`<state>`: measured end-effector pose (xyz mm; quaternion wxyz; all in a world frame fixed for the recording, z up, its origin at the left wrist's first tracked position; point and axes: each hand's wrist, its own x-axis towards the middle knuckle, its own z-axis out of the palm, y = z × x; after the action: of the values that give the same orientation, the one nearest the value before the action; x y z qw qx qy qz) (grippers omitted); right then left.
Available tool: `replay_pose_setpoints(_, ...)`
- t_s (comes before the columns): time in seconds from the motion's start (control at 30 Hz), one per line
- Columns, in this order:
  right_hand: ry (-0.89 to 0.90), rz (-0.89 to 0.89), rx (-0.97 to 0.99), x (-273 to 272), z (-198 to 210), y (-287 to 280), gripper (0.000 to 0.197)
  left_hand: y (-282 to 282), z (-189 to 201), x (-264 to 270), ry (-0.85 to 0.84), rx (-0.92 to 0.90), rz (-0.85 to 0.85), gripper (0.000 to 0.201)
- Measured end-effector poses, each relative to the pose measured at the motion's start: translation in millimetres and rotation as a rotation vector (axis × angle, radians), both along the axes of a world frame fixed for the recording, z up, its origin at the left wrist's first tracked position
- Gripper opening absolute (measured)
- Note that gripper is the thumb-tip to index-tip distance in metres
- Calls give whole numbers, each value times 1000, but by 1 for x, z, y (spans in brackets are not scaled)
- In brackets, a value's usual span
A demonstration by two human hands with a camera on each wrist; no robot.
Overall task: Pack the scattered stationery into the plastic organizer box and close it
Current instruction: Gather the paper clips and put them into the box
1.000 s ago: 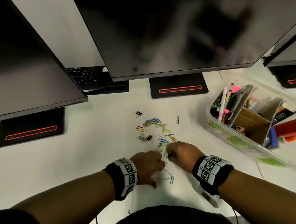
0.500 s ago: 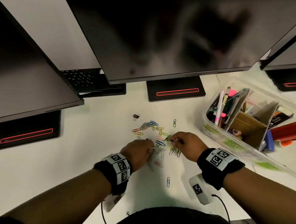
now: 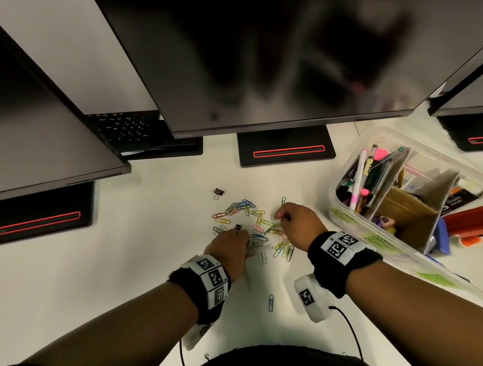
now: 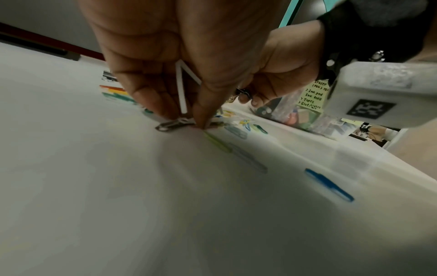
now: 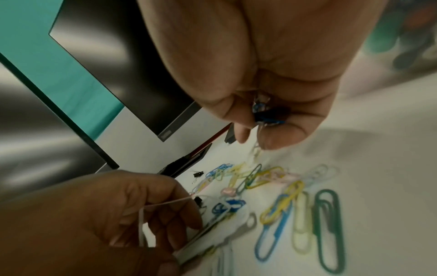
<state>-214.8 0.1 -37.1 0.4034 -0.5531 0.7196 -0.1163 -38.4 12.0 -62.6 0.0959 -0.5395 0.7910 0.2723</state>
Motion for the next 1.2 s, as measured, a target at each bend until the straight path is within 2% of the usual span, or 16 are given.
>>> replay_pose_setpoints(0.2,230,-45,29,-4,-2,-35,39,-1,2,-1,-33,47,13,27)
replay_pose_setpoints(0.3,272,-75,27,5,-12,-40,42,1,1,1,-30,56,20,29)
replay_pose_setpoints(0.4,260,1,49,18,-19,-39,41,1,2,6,-29,20,3,32)
replay_pose_setpoints(0.5,245,86,-12,28,-15,-28,36,-1,2,16,-5,17,14,32)
replay_pose_setpoints(0.63,203,264,-31,33,-17,-7,36,-6,-1,28,42,17,22,33)
replay_pose_setpoints(0.7,183,286,-12,30,-16,-4,37,-8,1,32,84,2,31,35)
replay_pose_setpoints(0.83,100,231,-72,31,-3,-13,38,-19,9,41,149,-21,107,33)
replay_pose_setpoints(0.93,42,313,-81,48,1,-22,35,-28,13,47,199,30,245,23)
replay_pose_setpoints(1.03,65,409,-34,64,-2,-23,30,-39,21,54,226,17,384,19)
replay_pose_setpoints(1.13,116,505,-7,73,-9,-19,27,-55,29,55,229,-31,421,22)
replay_pose_setpoints(1.2,132,485,-30,72,-9,-16,23,-67,28,52,209,-24,384,19)
